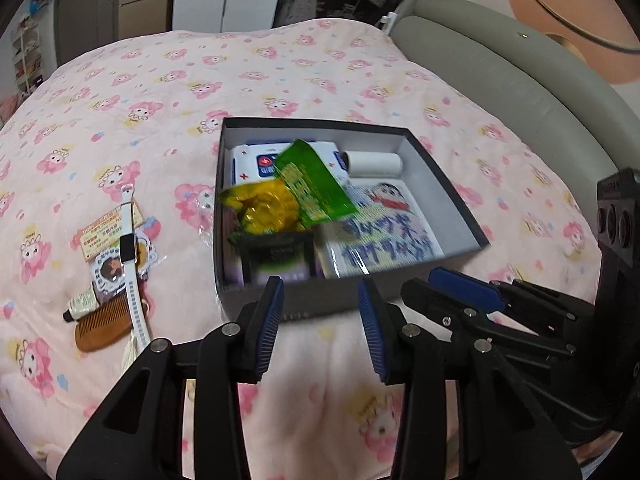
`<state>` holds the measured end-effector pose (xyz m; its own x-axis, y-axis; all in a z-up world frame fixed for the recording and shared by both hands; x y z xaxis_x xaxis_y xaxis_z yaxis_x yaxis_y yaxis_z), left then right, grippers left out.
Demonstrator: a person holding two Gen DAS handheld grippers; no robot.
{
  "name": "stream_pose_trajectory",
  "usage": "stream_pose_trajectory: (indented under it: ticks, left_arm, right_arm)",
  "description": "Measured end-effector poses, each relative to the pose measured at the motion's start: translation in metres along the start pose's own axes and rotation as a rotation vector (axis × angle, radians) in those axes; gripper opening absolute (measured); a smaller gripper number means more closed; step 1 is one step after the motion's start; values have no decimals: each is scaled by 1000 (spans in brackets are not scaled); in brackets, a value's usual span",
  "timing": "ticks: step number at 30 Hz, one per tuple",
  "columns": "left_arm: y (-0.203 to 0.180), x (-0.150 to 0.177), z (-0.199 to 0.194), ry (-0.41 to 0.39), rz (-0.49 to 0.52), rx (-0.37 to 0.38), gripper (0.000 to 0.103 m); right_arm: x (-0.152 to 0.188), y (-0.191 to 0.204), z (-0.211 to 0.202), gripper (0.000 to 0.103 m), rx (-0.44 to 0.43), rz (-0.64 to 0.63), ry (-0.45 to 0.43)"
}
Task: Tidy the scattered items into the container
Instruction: 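Release the black frame in the box and raise the left tool, then move the left tool toward the white watch and wooden comb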
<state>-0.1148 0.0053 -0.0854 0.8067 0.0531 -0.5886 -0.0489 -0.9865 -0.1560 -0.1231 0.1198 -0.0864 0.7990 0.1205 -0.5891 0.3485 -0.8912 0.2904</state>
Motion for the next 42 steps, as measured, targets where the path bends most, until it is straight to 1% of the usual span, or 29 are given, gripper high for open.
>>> stream_pose_trajectory:
  ticks: [4,6,9,18,22,25,33,39,42]
  left_arm:
    - [-4,14,-18,-14,6,-11,39]
    - [-2,20,-29,-23,-6,-10,39]
    - [2,29,-41,-21,-24,-7,39]
    - [28,49,-75,-49,-49,-61,39]
    - [45,56,-88,-67,-79,-81,39]
    - [62,61,-98,-79,-104,-111,39]
    - [114,75,-125,-103,-175,-180,39]
    - [147,81,-138,-121,-234,-222,39]
    - [161,82,-142,-132,-260,-229,39]
  right_arm:
    - [13,12,-12,24,26,-18,-21]
    - [16,19,-16,24,30,-34,-26]
    - [19,30,-20,24,20,-60,-30]
    - [32,73,-31,24,-26,-136,-30]
    - [34,95,-30,24,-44,-180,-22]
    - [35,113,-25,24,-58,-210,-18]
    - [37,168,-10,24,-124,-279,-10]
    - [38,205,3,24,-167,-345,6]
    - [35,219,8,24,-182,-368,7]
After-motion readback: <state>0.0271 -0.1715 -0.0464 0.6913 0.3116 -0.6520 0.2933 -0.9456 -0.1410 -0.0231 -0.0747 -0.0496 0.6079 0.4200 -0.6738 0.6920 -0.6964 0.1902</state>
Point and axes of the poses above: each gripper's, at about its wrist camera, not at the fingertips, and z roughly the way its jaws point, y to its left, x to its underside, the point moved 6 cm from there along z, roughly the way its jaws point, and after that the axes turned 6 degrees about -x, right-handed, at the moved point
